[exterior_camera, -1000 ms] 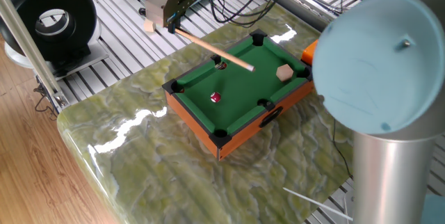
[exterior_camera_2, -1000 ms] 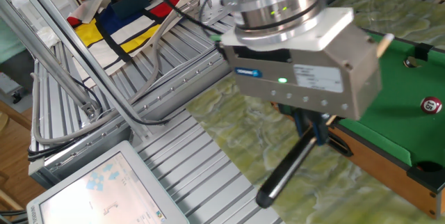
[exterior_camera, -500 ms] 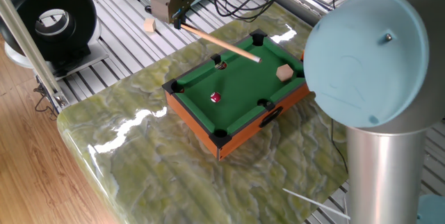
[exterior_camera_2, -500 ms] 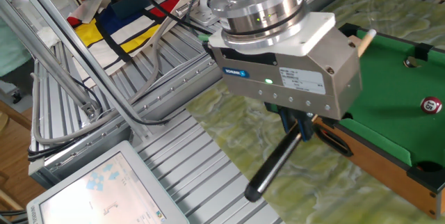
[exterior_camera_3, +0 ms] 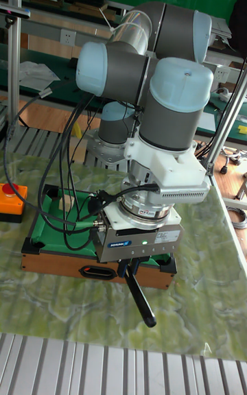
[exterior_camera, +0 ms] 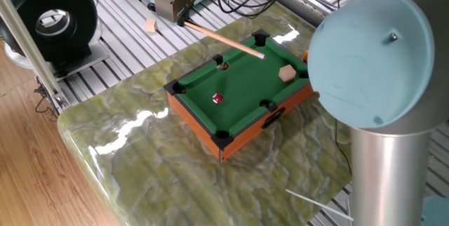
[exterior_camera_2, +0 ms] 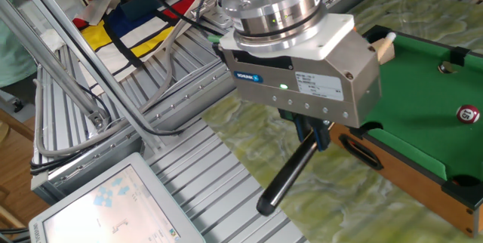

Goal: Hit the pool ball

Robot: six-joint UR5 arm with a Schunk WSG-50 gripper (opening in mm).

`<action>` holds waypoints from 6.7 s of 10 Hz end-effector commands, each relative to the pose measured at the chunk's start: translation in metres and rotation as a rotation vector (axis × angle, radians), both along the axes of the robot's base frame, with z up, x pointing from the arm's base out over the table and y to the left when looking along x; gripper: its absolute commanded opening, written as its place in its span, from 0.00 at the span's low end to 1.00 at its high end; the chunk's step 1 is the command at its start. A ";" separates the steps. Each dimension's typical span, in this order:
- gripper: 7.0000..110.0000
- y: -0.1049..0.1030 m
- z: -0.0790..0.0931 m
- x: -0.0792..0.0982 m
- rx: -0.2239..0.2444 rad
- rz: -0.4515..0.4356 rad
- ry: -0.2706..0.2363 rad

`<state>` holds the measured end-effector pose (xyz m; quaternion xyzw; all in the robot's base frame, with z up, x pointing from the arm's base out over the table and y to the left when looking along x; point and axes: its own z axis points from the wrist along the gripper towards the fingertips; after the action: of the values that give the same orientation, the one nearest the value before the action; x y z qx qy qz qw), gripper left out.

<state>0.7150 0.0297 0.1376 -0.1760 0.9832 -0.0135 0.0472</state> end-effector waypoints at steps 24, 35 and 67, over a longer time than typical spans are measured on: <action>0.00 0.110 -0.016 0.038 0.161 -0.022 -0.051; 0.00 0.143 0.016 0.067 0.321 -0.034 -0.124; 0.00 0.154 -0.004 0.023 0.135 0.147 -0.027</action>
<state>0.7460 0.1899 0.1342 -0.2485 0.9625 0.0585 0.0921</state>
